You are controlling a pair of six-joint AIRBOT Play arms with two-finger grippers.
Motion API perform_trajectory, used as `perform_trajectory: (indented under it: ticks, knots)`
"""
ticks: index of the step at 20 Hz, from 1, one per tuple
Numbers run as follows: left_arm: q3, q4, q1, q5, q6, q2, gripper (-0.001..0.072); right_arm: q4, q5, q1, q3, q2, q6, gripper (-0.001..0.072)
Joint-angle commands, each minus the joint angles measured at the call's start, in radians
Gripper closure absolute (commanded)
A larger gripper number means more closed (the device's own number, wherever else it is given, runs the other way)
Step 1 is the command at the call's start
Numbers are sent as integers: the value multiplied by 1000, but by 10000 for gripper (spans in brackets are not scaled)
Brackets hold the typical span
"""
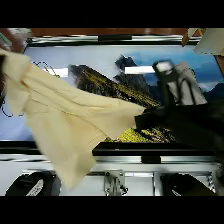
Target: Fold the shirts.
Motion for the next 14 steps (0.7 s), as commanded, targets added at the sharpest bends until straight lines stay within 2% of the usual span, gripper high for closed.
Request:
perform_trajectory:
  ticks: [1,3,5,9,10,11,12,13,14]
  knots:
    - [-241,27,-2,78,-27,-107,676,-59,255,-1,-292,-71,229,640]
    - [-311,27,-2,133,-151,-213,676,-124,396,-1,-339,-158,348,639]
    - [-314,-37,-2,163,-290,-329,675,-148,508,-2,-338,-267,404,640]
    - [-310,-134,-8,251,-293,-492,674,16,706,-121,-338,-401,463,640]
    - [-303,-134,-8,248,-289,-510,639,60,748,-171,-338,-400,464,628]
    - [-299,-133,-4,243,-271,-513,489,111,782,-228,-334,-388,461,539]
    - [-288,-130,6,222,-242,-511,193,153,794,-280,-327,-372,432,327]
    - [-266,-116,30,173,-219,-510,0,182,790,-332,-317,-350,356,176]
    - [-237,-88,66,102,-208,-510,2,199,762,-379,-305,-325,272,172]
